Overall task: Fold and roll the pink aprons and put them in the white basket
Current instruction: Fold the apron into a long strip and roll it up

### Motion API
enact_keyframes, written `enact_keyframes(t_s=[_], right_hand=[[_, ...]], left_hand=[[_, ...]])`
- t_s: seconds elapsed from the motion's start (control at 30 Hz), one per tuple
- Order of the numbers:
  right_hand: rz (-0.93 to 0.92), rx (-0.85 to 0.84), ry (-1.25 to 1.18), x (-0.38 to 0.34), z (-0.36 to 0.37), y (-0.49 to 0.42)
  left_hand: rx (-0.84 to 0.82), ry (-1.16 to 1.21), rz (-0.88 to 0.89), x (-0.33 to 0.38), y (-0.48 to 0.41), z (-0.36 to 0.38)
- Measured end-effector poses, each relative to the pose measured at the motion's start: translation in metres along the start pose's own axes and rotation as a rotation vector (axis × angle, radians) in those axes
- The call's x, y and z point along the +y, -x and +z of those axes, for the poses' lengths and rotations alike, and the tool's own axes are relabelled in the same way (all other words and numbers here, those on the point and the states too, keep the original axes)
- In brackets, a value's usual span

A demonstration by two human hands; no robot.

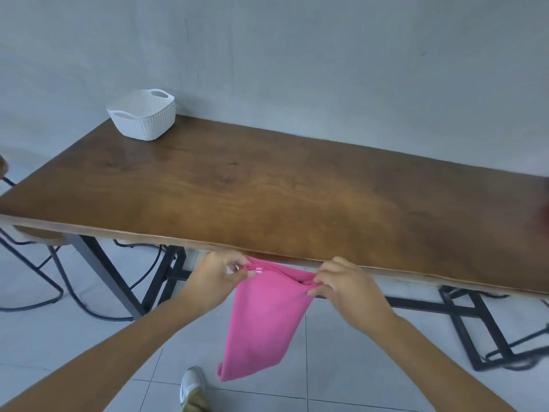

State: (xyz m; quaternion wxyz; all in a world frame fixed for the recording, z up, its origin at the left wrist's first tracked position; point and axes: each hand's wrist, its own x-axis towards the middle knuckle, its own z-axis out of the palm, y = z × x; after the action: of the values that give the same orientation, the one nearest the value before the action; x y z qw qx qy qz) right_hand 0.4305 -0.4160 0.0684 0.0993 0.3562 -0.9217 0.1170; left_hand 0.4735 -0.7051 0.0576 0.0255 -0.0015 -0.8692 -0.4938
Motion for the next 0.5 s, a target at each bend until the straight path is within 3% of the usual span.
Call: enact_keyframes(t_s=[0.13,0.3,0.5], right_hand=[[-0.137,-0.120,0.121,0.006,-0.031,-0.010],[-0.062,-0.071,0.086,0.009,-0.047,-0.012],[-0.056,-0.131,0.154,0.005,-0.066,-0.010]], left_hand=[[-0.031,0.000,0.069,0.025,0.002,-0.010],[0.051,0.002,0.159,0.046,0.007,-0.018],[-0.010,-0.040,0.246,0.054,0.012,-0.022]])
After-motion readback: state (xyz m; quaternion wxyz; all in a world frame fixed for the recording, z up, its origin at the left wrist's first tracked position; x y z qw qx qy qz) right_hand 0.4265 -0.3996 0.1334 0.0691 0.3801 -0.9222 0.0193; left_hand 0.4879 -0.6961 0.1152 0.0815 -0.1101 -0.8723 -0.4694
